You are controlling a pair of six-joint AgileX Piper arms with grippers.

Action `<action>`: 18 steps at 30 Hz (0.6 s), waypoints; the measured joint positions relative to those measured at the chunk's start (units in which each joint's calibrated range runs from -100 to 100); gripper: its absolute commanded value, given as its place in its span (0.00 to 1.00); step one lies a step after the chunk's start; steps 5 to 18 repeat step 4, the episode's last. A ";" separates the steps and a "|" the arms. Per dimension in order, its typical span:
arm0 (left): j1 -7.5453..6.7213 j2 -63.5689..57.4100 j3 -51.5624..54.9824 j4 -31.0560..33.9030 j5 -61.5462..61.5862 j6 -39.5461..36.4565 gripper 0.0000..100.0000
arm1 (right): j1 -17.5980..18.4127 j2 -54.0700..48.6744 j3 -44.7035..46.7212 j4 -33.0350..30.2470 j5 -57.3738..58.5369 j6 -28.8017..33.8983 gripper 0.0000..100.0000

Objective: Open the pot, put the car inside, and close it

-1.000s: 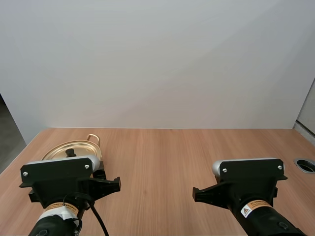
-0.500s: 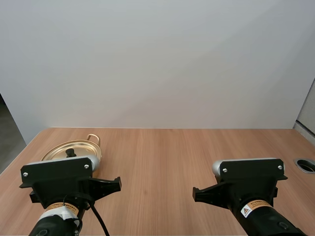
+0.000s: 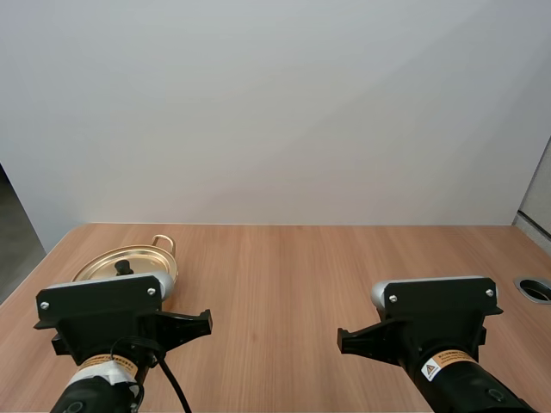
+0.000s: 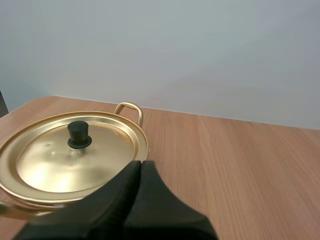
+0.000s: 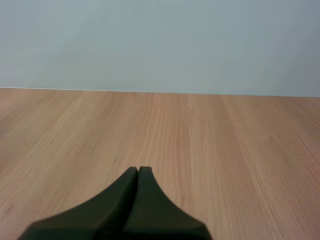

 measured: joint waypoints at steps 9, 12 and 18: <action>0.00 0.00 0.00 0.00 0.00 0.00 0.00 | 0.00 0.00 0.00 0.00 0.00 -0.09 0.00; 0.00 0.00 0.00 0.00 0.00 0.00 0.00 | 0.00 0.00 0.00 0.00 0.00 -0.09 0.00; 0.00 0.00 0.00 0.00 0.00 0.00 0.00 | 0.00 0.00 0.00 0.00 0.00 -0.09 0.00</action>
